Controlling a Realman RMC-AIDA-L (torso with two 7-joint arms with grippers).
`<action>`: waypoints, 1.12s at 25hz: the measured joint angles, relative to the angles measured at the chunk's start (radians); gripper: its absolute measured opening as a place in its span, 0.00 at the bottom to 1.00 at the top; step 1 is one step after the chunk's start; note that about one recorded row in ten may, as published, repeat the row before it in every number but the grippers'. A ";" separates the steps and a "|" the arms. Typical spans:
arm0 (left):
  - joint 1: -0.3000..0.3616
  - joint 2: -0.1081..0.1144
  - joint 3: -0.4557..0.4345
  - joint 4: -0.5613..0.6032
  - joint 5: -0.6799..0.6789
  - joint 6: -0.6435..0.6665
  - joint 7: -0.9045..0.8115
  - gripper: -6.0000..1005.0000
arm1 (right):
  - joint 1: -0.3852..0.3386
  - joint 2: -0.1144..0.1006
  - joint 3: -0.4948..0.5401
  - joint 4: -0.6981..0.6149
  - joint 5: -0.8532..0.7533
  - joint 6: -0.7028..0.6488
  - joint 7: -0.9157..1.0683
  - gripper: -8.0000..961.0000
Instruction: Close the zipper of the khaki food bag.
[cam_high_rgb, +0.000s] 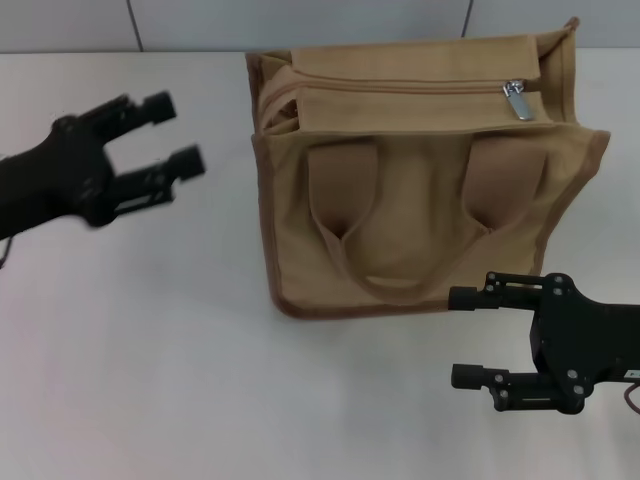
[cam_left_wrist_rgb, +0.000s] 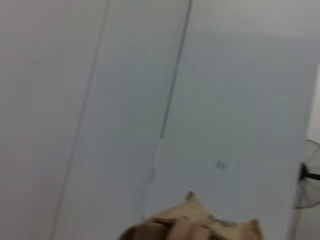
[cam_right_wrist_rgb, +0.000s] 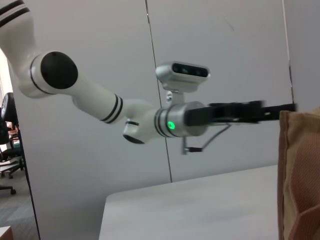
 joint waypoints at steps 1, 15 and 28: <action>0.012 0.010 0.009 0.009 0.000 0.037 -0.006 0.75 | 0.001 0.000 0.000 0.000 0.000 0.000 0.000 0.74; 0.052 -0.029 0.202 0.012 0.159 0.128 0.197 0.83 | 0.029 0.015 -0.005 0.033 0.002 0.052 -0.007 0.74; 0.046 -0.056 0.210 0.013 0.208 0.064 0.210 0.83 | 0.045 0.017 -0.006 0.070 -0.006 0.069 -0.030 0.74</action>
